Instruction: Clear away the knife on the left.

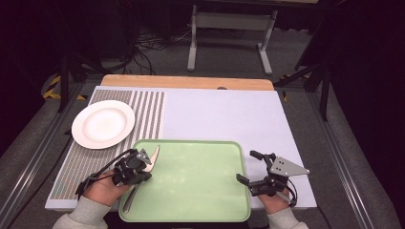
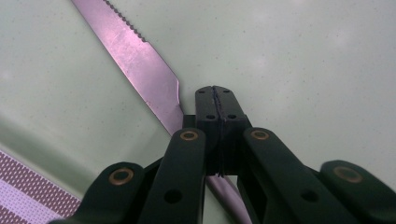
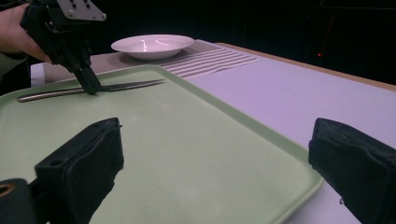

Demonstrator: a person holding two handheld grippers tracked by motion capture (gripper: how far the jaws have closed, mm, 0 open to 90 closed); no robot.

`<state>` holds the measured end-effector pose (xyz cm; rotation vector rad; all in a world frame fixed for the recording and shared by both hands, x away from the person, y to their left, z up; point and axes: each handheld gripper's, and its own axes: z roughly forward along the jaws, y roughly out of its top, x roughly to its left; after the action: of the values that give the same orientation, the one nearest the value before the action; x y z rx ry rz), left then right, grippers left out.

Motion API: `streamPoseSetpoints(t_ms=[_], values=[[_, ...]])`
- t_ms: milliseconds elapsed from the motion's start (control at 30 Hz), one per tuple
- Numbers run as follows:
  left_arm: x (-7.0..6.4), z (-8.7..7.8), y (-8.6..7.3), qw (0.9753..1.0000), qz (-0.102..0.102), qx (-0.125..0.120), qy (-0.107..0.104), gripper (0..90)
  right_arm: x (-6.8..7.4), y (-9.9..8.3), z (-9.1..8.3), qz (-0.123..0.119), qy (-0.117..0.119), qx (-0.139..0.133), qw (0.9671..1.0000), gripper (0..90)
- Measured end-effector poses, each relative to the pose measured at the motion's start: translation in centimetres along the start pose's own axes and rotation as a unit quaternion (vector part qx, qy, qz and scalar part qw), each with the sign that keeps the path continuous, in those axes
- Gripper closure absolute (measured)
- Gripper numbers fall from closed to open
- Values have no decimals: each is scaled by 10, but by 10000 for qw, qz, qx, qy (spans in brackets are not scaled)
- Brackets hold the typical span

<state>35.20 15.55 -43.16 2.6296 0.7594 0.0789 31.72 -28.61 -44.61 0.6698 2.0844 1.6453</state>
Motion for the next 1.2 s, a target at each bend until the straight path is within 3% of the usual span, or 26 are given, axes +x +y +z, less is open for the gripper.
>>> streamPoseSetpoints(t_ms=[833, 1133, 1200], values=[[11, -6, -10, 9993, -374, 54, 43, 897, 0, 0, 0, -10, 11, 16, 10000, 37], [16, -8, -16, 9982, -600, 46, 77, 897, 0, 0, 0, -17, 8, 32, 10000, 37], [17, -8, -17, 9974, -720, 24, -7, 897, 0, 0, 0, -19, 6, 28, 10000, 37]])
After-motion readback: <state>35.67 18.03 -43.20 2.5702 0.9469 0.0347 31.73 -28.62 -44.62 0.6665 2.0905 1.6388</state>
